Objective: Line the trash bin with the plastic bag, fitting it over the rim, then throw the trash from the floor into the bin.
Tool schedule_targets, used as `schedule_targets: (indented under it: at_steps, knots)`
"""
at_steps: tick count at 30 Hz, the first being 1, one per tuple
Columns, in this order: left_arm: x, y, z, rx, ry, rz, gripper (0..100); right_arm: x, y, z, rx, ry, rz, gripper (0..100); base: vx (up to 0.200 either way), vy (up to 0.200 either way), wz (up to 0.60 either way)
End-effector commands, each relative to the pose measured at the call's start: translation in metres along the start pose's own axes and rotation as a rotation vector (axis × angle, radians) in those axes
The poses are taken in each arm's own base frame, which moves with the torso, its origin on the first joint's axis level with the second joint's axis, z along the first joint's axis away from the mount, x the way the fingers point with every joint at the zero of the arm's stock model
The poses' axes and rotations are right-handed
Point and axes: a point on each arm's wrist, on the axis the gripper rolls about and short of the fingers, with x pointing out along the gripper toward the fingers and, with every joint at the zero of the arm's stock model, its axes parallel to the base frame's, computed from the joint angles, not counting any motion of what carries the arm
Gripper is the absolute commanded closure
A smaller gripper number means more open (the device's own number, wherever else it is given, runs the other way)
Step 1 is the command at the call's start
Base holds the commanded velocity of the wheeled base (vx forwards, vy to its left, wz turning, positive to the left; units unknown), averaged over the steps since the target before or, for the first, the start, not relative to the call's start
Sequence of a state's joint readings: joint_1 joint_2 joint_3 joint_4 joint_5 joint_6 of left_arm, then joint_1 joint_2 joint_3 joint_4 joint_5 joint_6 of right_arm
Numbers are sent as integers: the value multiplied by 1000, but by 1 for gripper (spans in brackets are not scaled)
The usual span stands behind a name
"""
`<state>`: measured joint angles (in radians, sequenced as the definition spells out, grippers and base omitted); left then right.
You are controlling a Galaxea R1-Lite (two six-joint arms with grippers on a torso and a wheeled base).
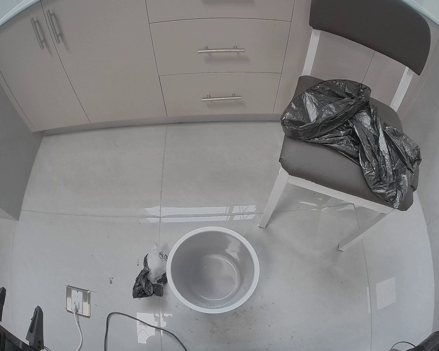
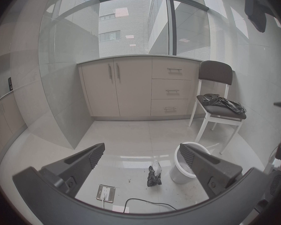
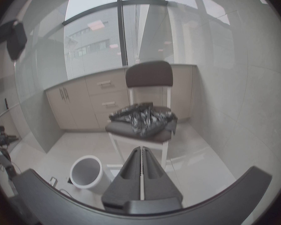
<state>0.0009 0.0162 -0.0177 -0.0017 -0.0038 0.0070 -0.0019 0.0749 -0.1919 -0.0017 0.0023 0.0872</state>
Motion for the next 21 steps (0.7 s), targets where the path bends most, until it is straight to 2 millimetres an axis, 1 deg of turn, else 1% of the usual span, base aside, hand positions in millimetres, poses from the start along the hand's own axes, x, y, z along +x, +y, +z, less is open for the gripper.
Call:
schedule_targets:
  at_steps: [1,4,5,7,10,11,12,15,16,18,19,21]
  knots:
    - [0,0,-5,11,-1,0,0,52,14,161,104,-59,52,100,0,0,0]
    - [0,0,-5,13,-1,0,0,73,15,154,120,22,95,100,0,0,0]
    - [0,0,-5,14,-1,0,0,74,16,154,127,25,106,100,0,0,0]
    - [1,0,-5,17,6,-5,0,84,19,157,195,16,166,100,0,0,0]
    - [1,0,-5,19,6,-5,0,94,21,157,244,26,188,100,0,0,0]
    - [1,0,-5,19,6,-5,0,94,21,157,245,28,189,100,0,0,0]
    - [0,0,-5,19,2,-5,0,101,22,155,256,50,188,100,0,0,0]
    - [0,0,-5,19,-3,-5,0,106,23,154,280,68,193,100,0,0,0]
    - [0,0,-5,19,-1,-5,0,112,26,155,318,70,213,100,0,0,0]
    - [0,0,-5,19,-3,-3,0,117,28,156,338,70,227,100,0,0,0]
    - [0,0,-5,21,-3,-3,0,123,30,156,361,72,244,100,0,0,0]
    - [0,0,-5,21,-5,-2,0,126,32,154,373,82,257,100,0,0,0]
